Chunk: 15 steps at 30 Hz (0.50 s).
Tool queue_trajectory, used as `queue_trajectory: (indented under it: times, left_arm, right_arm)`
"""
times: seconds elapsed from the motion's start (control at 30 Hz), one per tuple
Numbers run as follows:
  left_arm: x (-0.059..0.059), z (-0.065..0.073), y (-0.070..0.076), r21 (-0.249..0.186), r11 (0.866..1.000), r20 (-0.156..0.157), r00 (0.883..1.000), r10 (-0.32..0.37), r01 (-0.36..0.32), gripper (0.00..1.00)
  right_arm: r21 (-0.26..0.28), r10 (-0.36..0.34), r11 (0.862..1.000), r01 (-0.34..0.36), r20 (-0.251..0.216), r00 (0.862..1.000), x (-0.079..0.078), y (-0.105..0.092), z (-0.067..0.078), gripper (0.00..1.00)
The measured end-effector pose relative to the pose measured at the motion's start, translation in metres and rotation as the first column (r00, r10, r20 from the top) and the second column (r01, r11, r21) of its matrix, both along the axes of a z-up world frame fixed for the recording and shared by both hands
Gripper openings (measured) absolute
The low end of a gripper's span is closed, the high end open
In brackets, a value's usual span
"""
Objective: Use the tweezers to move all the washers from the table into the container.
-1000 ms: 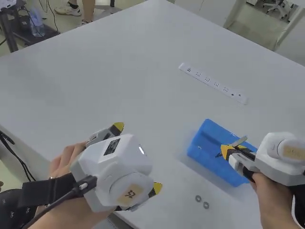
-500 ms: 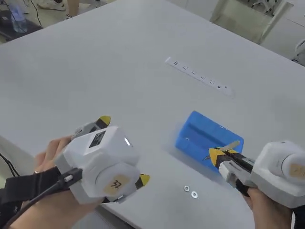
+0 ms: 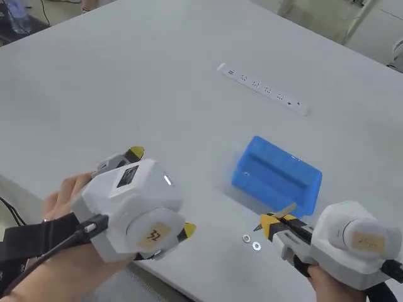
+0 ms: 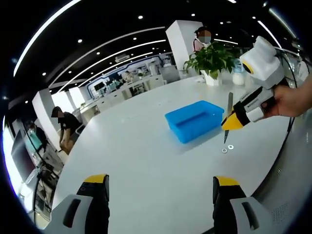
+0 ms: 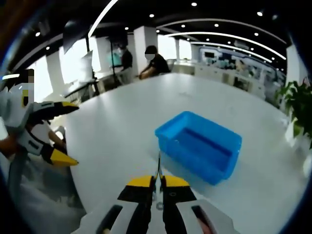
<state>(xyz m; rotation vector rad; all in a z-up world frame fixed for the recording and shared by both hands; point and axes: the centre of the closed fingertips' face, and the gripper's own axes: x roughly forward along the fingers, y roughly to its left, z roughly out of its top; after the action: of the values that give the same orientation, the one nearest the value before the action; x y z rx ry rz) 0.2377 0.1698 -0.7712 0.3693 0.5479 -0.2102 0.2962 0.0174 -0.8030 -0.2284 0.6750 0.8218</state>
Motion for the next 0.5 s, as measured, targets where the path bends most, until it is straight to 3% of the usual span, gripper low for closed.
queue_trajectory:
  times: [0.23,0.5]
  left_arm:
    - [-0.0004,-0.0046,-0.0027,0.021,1.0,-0.022,1.0,-0.015,0.015,0.9]
    - [-0.0005,-0.0034,-0.0032,0.01,1.0,-0.017,1.0,-0.017,0.017,0.91]
  right_arm:
    - [0.001,-0.013,1.0,0.013,-0.018,1.0,0.0,-0.0022,-0.003,0.04]
    - [0.011,-0.034,0.999,0.034,-0.018,0.999,0.0043,-0.0037,-0.0047,0.04]
